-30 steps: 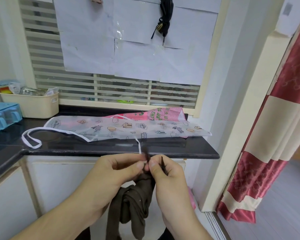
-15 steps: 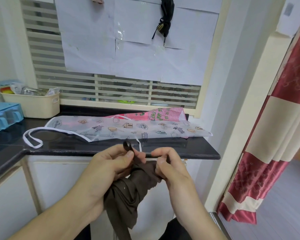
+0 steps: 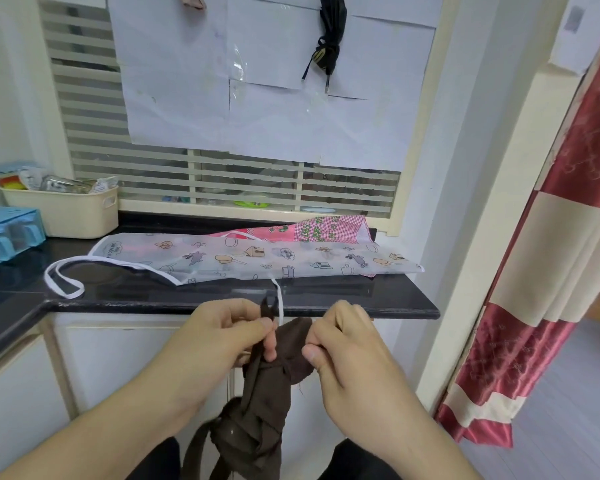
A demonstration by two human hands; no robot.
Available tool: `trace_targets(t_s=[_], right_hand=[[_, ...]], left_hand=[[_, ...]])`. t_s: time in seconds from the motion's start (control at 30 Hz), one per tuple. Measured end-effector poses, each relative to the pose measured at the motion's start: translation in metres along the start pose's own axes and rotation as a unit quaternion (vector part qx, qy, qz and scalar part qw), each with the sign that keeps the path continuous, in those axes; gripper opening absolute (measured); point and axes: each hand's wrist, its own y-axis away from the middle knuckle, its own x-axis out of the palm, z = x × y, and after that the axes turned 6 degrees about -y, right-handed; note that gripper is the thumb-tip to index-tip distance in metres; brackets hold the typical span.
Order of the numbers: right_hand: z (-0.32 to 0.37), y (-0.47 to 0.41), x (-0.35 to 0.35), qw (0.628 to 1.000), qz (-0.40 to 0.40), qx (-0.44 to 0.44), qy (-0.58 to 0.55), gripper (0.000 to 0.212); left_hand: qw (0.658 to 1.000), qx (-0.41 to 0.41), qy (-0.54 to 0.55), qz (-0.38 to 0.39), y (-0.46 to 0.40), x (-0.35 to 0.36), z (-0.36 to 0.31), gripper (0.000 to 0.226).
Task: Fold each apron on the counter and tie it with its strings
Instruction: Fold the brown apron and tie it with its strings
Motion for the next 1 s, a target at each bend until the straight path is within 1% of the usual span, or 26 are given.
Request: trace_targets(t_s=[0.07, 0.13, 0.2, 0.23, 0.3, 0.4, 0.57, 0.7, 0.77, 0.83, 0.87, 1.0], right_hand=[[0.004, -0.002, -0.001, 1.000, 0.002, -0.011, -0.028, 0.015], [0.008, -0.003, 0.000, 0.999, -0.009, -0.043, -0.017, 0.010], [0.008, -0.005, 0.000, 0.997, -0.023, -0.069, -0.014, 0.007], [0.007, -0.006, -0.001, 0.996, -0.026, -0.077, -0.029, 0.007], [0.006, -0.009, -0.004, 0.993, -0.014, -0.065, -0.095, 0.010], [0.006, -0.010, -0.005, 0.976, 0.024, 0.012, -0.217, 0.013], [0.009, -0.010, -0.005, 0.951, 0.049, 0.135, -0.272, 0.010], [0.011, -0.009, -0.003, 0.937, 0.040, 0.179, -0.297, 0.013], [0.012, -0.010, -0.001, 0.938, 0.023, 0.181, -0.294, 0.013], [0.014, -0.011, 0.001, 0.932, -0.001, 0.182, -0.312, 0.012], [0.015, -0.011, 0.001, 0.925, -0.012, 0.189, -0.329, 0.011], [0.014, -0.006, -0.002, 0.870, -0.031, 0.239, -0.431, 0.026]], left_hand=[[0.994, -0.010, -0.102, 0.031, 0.000, 0.004, -0.004, 0.030], [0.981, -0.007, -0.185, 0.057, 0.000, 0.009, -0.007, 0.028], [0.966, -0.001, -0.245, 0.081, 0.000, 0.011, -0.011, 0.032], [0.961, 0.001, -0.259, 0.097, 0.000, 0.010, -0.013, 0.034], [0.955, -0.001, -0.260, 0.141, 0.000, 0.005, -0.016, 0.033], [0.947, -0.008, -0.261, 0.187, 0.001, -0.001, -0.016, 0.030], [0.935, -0.008, -0.276, 0.223, -0.001, -0.007, -0.011, 0.026], [0.937, -0.004, -0.252, 0.243, -0.001, -0.006, -0.007, 0.022], [0.948, 0.007, -0.227, 0.221, -0.001, 0.000, -0.003, 0.020], [0.964, 0.012, -0.205, 0.171, -0.002, 0.005, 0.001, 0.026], [0.968, 0.010, -0.194, 0.158, -0.002, 0.006, 0.003, 0.028], [0.979, -0.010, -0.155, 0.131, 0.000, 0.010, 0.002, 0.037]])
